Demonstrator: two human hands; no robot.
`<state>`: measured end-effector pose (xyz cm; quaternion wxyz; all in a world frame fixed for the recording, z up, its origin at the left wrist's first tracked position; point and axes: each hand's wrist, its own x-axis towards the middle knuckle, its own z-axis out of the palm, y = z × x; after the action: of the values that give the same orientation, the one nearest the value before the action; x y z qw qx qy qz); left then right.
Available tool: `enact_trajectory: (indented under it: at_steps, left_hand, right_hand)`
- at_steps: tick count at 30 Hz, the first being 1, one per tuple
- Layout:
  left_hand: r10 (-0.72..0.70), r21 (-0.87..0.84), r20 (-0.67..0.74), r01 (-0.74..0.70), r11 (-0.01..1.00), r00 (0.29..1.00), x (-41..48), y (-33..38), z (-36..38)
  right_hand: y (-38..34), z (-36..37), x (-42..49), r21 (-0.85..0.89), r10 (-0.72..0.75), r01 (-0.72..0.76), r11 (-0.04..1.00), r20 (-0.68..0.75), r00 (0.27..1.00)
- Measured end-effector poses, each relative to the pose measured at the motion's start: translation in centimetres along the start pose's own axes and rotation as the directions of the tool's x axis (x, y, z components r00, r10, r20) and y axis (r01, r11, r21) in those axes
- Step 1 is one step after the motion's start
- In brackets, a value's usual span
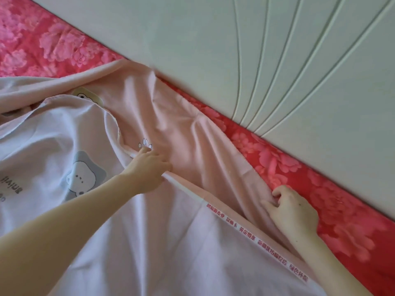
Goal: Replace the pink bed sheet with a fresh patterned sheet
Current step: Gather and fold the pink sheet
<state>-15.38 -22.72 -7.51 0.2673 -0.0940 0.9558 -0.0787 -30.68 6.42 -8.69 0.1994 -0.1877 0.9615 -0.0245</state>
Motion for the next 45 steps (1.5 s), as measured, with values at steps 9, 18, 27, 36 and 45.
enact_trajectory:
  at_steps: [9, 18, 27, 36, 45]
  left_hand:
    - [-0.228, -0.375, -0.408, 0.066, 0.925, 0.884, 2.5, 3.6, -5.2]
    - [-0.261, -0.394, -0.124, 0.194, 0.898, 0.957, 7.6, 9.4, -5.9]
    - [-0.023, -0.251, -0.134, -0.011, 0.968, 0.991, 4.7, 15.3, -5.4]
    - [-0.146, -0.364, -0.252, 0.046, 0.93, 0.957, 3.0, 18.2, -9.4]
    - [-0.239, -0.319, -0.446, 0.097, 0.943, 0.863, 2.4, 22.9, -9.9]
  right_hand:
    - [8.1, -5.1, 2.6, -0.089, 0.02, -0.056, 0.994, -0.367, 0.93]
    - [10.2, -1.7, -5.8, 0.131, -0.221, 0.274, 0.953, -0.322, 0.92]
    - [16.2, 1.0, -13.0, 0.036, -0.264, 0.264, 0.964, -0.023, 0.964]
    - [23.7, -2.6, -12.8, 0.374, -0.211, 0.172, 0.911, 0.064, 0.975]
    - [26.9, -0.8, -12.1, 0.575, 0.069, -0.123, 0.808, 0.115, 0.991]
